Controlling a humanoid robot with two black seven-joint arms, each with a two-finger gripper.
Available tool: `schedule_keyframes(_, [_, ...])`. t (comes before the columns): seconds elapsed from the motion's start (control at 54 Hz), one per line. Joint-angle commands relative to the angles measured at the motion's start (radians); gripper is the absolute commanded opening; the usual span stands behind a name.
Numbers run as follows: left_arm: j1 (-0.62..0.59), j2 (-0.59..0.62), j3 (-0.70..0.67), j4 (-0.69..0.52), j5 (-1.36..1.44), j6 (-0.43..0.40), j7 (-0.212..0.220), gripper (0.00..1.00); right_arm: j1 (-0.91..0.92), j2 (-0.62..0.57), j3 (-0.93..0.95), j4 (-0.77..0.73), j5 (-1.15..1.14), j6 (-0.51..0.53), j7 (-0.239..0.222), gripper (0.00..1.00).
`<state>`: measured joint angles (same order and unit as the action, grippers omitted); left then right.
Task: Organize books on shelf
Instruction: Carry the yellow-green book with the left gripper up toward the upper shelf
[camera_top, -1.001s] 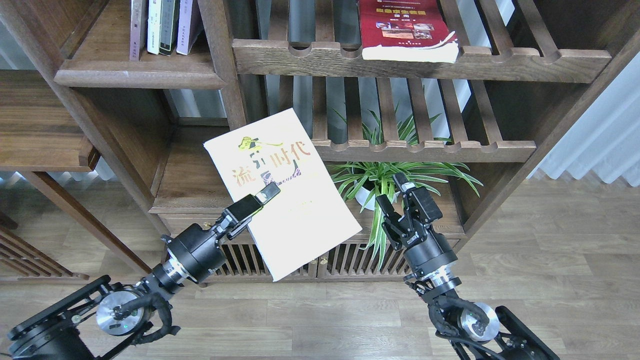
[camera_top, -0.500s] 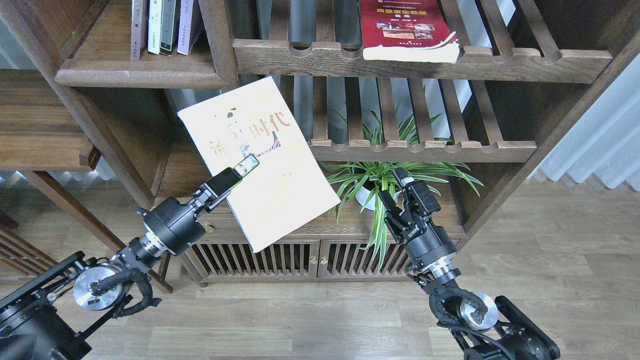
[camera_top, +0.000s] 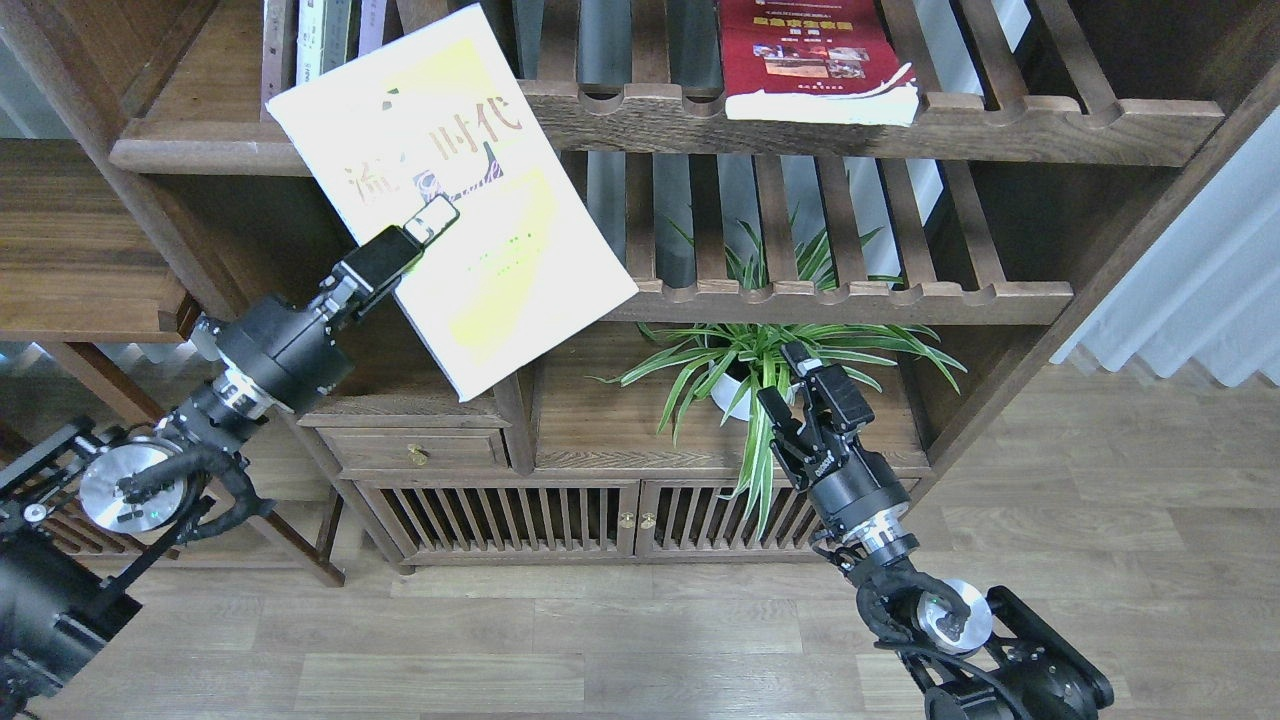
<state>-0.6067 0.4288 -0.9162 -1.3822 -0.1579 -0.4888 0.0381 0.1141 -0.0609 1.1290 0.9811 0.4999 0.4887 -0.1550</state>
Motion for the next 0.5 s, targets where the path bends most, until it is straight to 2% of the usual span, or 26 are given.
schedule_keyframes(0.0, [-0.076,-0.001,-0.012,0.000,-0.002,0.000,-0.001,0.00,0.001,-0.002,0.000,0.001,0.000,0.000,0.000,0.86])
schedule_keyframes(0.482, [-0.145,0.053,-0.142,0.000,-0.002,0.000,0.020,0.00,0.007,-0.005,0.000,-0.030,0.000,0.000,0.000,0.87])
